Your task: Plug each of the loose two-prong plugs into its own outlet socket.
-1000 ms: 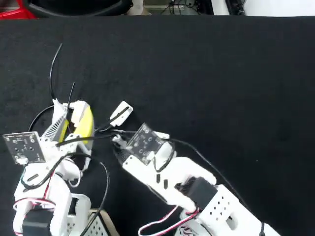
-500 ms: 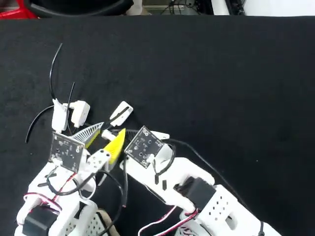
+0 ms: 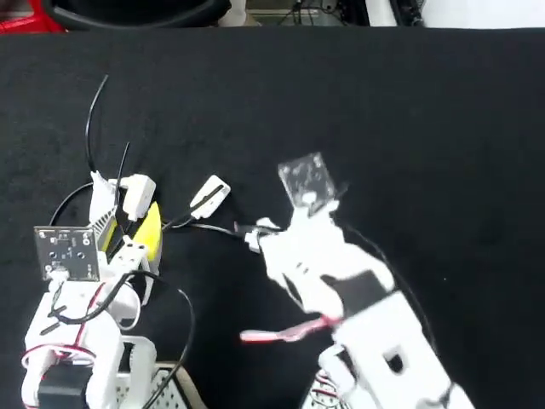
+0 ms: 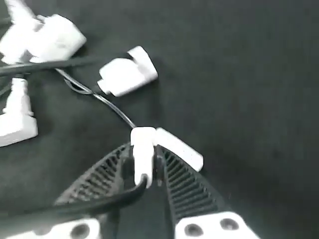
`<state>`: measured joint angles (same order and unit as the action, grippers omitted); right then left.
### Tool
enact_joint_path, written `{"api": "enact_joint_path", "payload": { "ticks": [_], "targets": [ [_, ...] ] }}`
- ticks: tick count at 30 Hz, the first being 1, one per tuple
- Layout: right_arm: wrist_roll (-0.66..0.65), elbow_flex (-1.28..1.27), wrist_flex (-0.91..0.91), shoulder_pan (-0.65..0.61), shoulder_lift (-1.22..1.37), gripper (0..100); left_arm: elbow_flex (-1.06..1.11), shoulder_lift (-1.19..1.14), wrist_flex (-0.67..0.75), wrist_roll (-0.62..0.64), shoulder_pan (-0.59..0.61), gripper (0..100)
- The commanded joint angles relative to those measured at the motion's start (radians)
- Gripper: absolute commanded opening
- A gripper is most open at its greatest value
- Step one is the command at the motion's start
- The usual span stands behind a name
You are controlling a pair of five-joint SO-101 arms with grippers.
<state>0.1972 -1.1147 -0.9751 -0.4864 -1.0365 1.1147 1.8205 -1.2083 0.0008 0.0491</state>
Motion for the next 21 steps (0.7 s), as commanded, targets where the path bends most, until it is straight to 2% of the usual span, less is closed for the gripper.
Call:
{"api": "enact_joint_path", "payload": {
  "ticks": [1, 7, 21],
  "targets": [
    [0.152, 0.133, -0.017, 0.071, 0.257, 1.1, 0.013, -0.002, 0.028, 0.003, 0.010, 20],
    [0.273, 0.252, -0.091, 0.118, 0.444, 1.1, 0.082, -0.009, 0.077, -0.083, -0.051, 20],
    [0.308, 0.214, -0.043, 0.153, 0.452, 1.2, 0.107, -0.009, 0.087, -0.098, -0.070, 20]
  ]
}}
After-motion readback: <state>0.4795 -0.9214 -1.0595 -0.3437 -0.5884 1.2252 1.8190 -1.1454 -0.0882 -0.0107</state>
